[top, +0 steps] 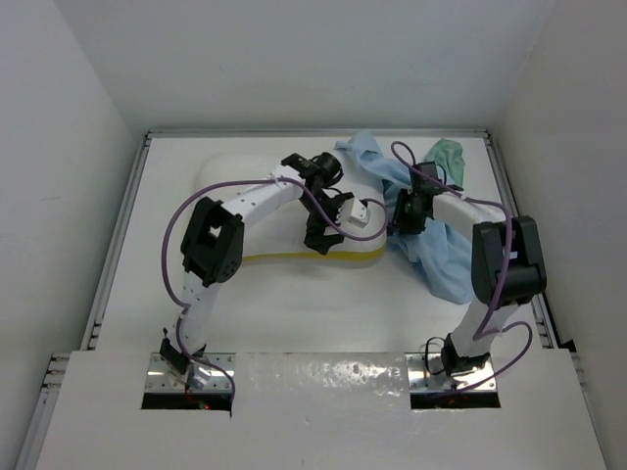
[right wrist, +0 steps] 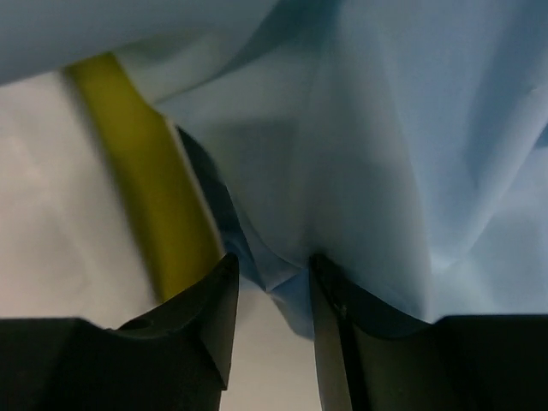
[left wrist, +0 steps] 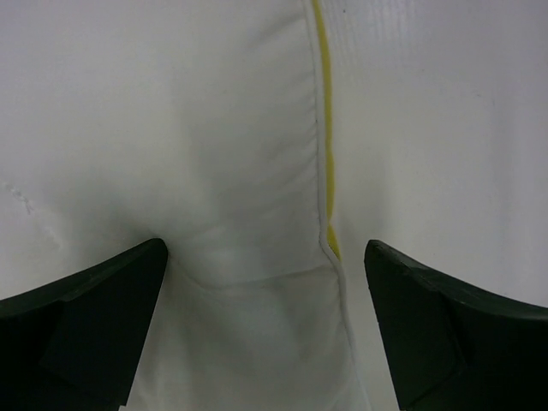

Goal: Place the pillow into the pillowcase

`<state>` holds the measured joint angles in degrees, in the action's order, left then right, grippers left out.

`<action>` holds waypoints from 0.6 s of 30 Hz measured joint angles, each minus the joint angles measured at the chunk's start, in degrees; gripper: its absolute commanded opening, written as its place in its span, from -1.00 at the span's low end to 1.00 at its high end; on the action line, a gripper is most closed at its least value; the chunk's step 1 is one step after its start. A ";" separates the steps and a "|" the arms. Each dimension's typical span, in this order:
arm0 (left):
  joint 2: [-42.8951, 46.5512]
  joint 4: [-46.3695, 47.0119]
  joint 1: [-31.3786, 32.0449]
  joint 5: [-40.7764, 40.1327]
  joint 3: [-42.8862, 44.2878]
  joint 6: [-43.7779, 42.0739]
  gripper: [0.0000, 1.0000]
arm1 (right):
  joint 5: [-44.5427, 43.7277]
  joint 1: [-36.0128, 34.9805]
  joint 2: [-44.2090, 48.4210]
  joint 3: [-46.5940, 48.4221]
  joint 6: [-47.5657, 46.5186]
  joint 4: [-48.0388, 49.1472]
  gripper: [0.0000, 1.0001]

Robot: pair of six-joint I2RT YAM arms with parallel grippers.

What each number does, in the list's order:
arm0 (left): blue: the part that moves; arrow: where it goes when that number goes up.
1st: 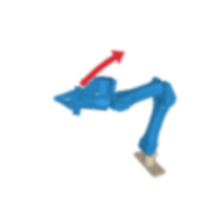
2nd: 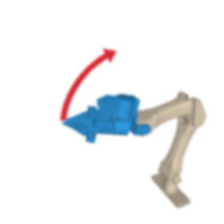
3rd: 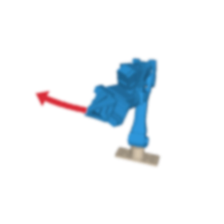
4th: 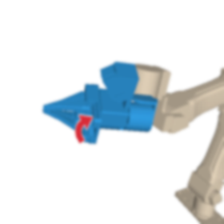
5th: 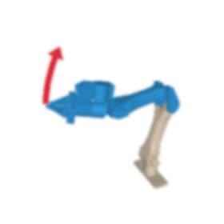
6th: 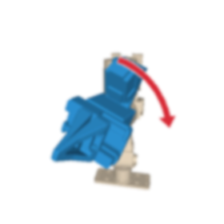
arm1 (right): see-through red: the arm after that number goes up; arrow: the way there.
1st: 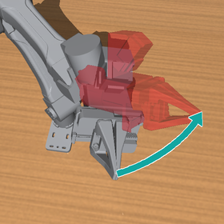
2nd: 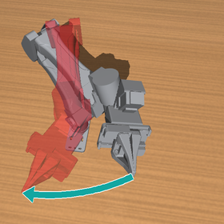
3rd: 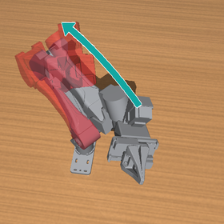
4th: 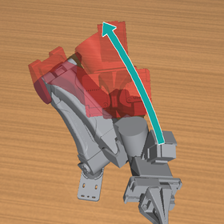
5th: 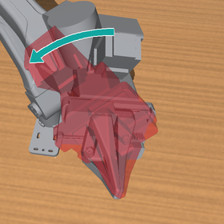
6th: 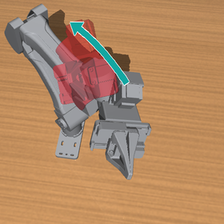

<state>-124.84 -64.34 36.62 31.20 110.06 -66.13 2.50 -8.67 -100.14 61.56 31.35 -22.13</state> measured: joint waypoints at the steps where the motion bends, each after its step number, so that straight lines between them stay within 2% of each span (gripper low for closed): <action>1: 0.00 1.36 0.00 -0.37 -0.90 0.44 0.99 | -0.15 0.00 -0.98 -0.02 0.15 0.00 -0.13; 3: 0.02 4.35 0.00 -1.20 -2.78 1.77 0.91 | -0.50 0.00 -2.25 -0.13 0.11 0.13 -0.01; 6: 0.35 10.03 0.07 -2.38 -6.56 4.63 0.31 | -0.52 0.00 -2.67 -0.83 -0.02 1.38 -0.01; 8: 0.59 14.29 0.07 -2.78 -9.05 6.43 -0.04 | -0.52 0.00 -3.13 -1.11 -0.07 2.60 -0.24; 9: 0.68 15.87 0.07 -2.71 -9.81 7.37 -0.15 | -0.52 0.00 -3.61 -1.11 -0.04 3.34 -0.41; 10: 0.79 17.00 0.07 -2.64 -10.36 8.17 -0.53 | -0.57 0.00 -4.37 -1.09 -0.20 4.22 -0.84; 11: 0.94 17.81 0.02 -2.45 -10.71 8.96 -0.77 | -0.70 0.00 -5.20 -1.03 -0.52 4.68 -1.00; 12: 1.14 18.47 -0.04 -2.27 -10.93 9.81 -0.90 | -0.94 0.00 -6.23 -0.92 -0.39 4.96 -1.00; 13: 1.31 19.21 -0.26 -1.95 -11.08 10.73 -1.00 | -0.92 0.00 -6.95 -0.87 -0.17 5.11 -1.00; 18: 1.38 21.27 -1.77 -0.39 -10.82 17.44 -1.00 | -1.88 0.15 -5.22 -2.29 -2.54 5.70 -1.00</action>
<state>-123.46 -43.07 34.85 30.81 99.24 -48.69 0.62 -8.51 -105.36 59.27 28.82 -16.43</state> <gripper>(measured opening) 0.047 0.002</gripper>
